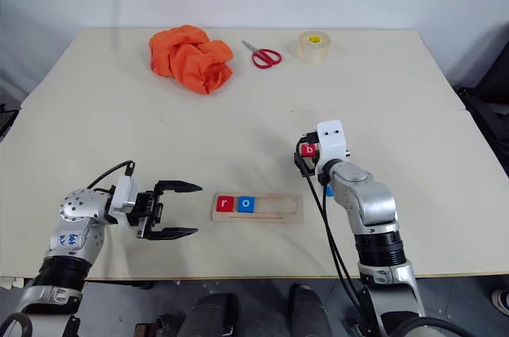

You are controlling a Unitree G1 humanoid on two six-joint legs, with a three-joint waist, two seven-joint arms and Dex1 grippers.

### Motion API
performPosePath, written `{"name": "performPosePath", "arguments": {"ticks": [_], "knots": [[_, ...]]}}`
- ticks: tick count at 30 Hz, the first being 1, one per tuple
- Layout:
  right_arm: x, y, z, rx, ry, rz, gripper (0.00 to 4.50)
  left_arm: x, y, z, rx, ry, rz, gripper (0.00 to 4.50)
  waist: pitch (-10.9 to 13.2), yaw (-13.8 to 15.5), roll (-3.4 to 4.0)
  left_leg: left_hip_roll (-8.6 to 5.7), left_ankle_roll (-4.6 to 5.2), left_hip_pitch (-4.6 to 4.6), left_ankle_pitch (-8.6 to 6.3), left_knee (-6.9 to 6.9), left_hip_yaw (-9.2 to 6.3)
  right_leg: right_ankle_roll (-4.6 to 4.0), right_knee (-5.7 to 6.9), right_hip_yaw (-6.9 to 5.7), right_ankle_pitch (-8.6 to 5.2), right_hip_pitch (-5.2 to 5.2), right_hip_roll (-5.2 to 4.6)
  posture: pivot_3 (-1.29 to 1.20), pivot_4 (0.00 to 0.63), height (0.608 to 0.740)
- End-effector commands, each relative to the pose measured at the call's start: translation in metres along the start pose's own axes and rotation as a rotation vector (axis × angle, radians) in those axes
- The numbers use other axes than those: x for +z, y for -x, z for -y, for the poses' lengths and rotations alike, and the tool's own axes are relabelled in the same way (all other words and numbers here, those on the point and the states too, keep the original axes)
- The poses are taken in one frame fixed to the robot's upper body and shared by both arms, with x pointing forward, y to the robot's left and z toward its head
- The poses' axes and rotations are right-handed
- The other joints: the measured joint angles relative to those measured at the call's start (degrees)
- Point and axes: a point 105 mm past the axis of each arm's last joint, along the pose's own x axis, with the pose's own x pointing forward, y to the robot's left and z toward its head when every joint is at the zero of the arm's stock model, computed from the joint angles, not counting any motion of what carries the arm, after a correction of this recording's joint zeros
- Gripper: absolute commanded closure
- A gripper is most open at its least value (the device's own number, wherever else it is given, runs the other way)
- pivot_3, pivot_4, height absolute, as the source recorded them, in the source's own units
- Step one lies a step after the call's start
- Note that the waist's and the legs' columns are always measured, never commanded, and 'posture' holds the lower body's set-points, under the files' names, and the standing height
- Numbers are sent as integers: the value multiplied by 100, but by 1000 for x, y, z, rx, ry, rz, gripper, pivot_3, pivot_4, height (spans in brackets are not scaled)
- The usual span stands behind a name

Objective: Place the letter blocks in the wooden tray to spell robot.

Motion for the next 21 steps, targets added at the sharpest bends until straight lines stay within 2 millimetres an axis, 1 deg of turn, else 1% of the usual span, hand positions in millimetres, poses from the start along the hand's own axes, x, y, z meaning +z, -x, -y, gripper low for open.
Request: {"name": "performPosePath", "arguments": {"ticks": [1,4,7,11,14,18,21], "knots": [[3,-2,-4,-3,-15,16,0,7,0,2,-10,-32,32,19,0,-28,0,1,0,3,0,0,0,0,0,0,0,3,0,0,150,740],[-2,-4,-5,-28,-34,11,0,7,-1,3,-10,-32,36,19,-1,-70,-2,1,-1,4,1,0,-1,0,4,0,0,3,0,0,150,740],[-3,-3,-6,-39,-96,8,591,7,0,4,-9,-31,36,0,-2,-108,-3,2,-1,5,1,0,-3,0,8,0,0,4,0,0,150,740],[-6,-3,-7,-48,-101,3,1928,7,0,4,-8,-29,34,0,-2,-122,-3,2,-1,5,1,0,-3,0,7,1,0,4,0,0,150,740],[-2,-3,-8,-48,-100,26,3015,6,1,4,-9,-24,32,0,-2,-128,-3,4,-1,6,1,0,-3,0,7,1,0,3,1,0,150,740],[11,3,-5,-52,-89,74,3045,5,2,2,-11,-18,32,0,-2,-128,-3,5,-1,6,1,-1,-2,-1,7,1,0,3,2,0,150,740],[26,21,-4,5,-71,130,3045,4,2,0,-17,-9,35,0,-2,-118,-3,4,-1,4,1,-2,-3,0,6,1,0,1,1,0,150,740]]}}
